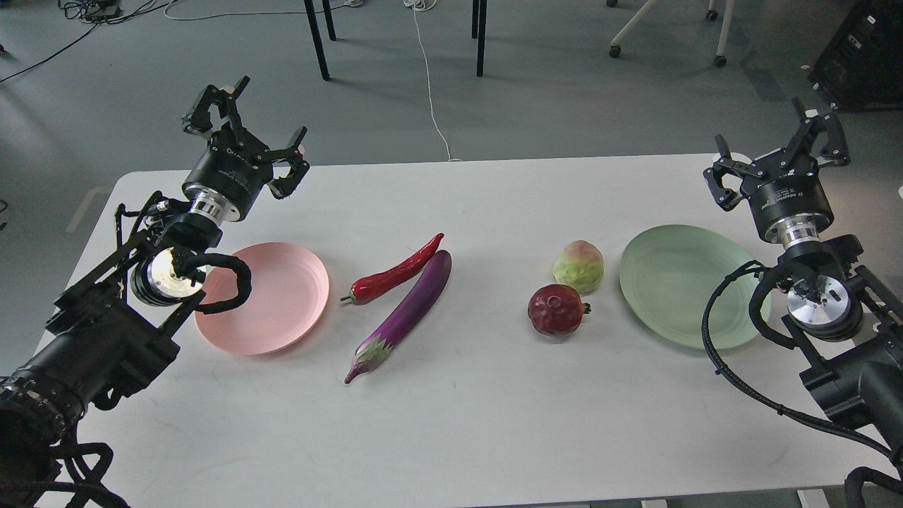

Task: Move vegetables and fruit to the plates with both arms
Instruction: 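Move the right gripper toward the pale green guava beside the green plate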

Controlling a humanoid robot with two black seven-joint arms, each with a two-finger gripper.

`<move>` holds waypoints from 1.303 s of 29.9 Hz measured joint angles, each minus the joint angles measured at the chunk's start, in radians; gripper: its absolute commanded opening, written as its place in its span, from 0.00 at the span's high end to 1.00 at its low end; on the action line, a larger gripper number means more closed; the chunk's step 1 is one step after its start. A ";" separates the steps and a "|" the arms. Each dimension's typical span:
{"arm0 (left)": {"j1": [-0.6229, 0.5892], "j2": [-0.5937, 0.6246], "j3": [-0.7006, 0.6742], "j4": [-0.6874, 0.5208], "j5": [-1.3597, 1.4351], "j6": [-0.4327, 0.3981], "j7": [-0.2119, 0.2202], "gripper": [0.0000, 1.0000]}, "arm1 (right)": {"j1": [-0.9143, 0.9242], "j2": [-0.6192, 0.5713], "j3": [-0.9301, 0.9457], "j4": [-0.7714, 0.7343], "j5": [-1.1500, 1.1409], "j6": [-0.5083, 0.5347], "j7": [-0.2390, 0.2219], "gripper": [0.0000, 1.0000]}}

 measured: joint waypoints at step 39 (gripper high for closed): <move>-0.006 0.051 0.004 -0.003 0.003 -0.028 0.004 0.02 | 0.962 -0.108 -1.608 0.039 -0.714 -0.004 0.004 0.01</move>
